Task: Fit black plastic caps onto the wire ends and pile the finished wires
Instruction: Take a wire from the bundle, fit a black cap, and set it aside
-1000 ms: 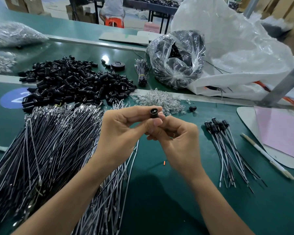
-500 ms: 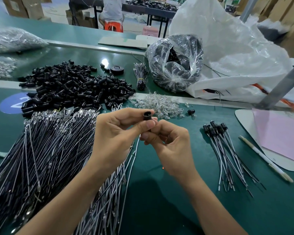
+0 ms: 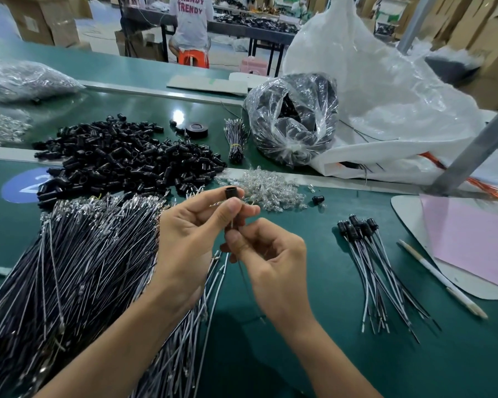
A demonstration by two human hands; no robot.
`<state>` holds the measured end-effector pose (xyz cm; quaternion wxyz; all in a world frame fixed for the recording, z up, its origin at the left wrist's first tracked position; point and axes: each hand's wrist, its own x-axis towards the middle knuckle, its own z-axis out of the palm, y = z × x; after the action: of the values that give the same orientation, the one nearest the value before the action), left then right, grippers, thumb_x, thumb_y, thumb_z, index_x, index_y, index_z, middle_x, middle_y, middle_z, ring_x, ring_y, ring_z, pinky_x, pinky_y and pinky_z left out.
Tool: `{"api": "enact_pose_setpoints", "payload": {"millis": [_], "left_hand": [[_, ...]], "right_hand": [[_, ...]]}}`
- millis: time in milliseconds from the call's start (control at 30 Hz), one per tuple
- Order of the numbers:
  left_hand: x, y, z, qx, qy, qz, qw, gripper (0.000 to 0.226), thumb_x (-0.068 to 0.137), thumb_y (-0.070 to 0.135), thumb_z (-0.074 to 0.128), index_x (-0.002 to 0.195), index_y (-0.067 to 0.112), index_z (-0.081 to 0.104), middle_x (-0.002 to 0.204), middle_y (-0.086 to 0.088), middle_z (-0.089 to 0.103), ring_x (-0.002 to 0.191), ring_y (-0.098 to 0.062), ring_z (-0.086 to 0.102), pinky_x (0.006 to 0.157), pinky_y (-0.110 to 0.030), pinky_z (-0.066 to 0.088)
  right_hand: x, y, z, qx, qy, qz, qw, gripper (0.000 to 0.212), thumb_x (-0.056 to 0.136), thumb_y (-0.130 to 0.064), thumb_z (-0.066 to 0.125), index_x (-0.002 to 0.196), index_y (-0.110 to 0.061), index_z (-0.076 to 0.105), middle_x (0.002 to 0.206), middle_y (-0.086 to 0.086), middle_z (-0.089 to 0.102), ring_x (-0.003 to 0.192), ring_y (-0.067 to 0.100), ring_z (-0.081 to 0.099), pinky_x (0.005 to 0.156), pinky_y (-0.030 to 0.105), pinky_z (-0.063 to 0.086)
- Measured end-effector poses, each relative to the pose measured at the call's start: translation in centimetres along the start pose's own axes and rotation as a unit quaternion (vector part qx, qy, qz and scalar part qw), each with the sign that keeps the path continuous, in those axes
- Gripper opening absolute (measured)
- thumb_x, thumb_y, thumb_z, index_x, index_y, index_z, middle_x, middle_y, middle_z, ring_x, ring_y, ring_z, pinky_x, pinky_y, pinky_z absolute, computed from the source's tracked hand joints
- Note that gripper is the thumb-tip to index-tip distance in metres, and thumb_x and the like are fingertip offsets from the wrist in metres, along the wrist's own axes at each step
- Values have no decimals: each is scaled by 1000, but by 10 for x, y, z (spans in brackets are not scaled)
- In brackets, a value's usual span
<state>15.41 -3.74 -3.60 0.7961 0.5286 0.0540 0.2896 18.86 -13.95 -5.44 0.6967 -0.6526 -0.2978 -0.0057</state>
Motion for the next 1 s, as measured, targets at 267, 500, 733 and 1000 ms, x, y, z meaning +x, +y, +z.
{"api": "enact_pose_setpoints", "payload": {"millis": [267, 500, 733, 1000], "left_hand": [[-1, 8, -2, 18, 7, -25, 999, 22, 68, 37, 73, 85, 23, 77, 79, -10, 75, 72, -28, 69, 62, -82, 38], [16, 1, -18, 40, 15, -119, 992, 20, 71, 23, 69, 86, 11, 76, 76, -10, 74, 70, -17, 72, 64, -22, 57], [16, -12, -22, 78, 20, -215, 973, 20, 82, 10, 70, 102, 8, 69, 78, -11, 75, 59, -13, 70, 49, -18, 53], [14, -11, -21, 63, -1, -217, 974, 30, 79, 9, 72, 108, 2, 65, 86, -15, 76, 77, -19, 75, 56, -19, 55]], "right_hand": [[-1, -6, 4, -8, -14, 1, 1000, 10, 87, -16, 68, 77, -15, 68, 68, 1, 71, 60, 18, 68, 57, 36, 56], [36, 13, -30, -141, -50, 67, 986, 21, 99, -18, 52, 91, -13, 71, 80, 0, 74, 72, 12, 69, 70, 29, 53], [94, 54, -53, -476, -87, 69, 872, 27, 94, -5, 56, 116, -13, 68, 112, 8, 68, 102, 22, 62, 94, 29, 46], [102, 68, -49, -467, -47, 39, 882, 7, 82, -8, 73, 87, -9, 68, 85, 4, 66, 83, 22, 60, 70, 25, 36]]}}
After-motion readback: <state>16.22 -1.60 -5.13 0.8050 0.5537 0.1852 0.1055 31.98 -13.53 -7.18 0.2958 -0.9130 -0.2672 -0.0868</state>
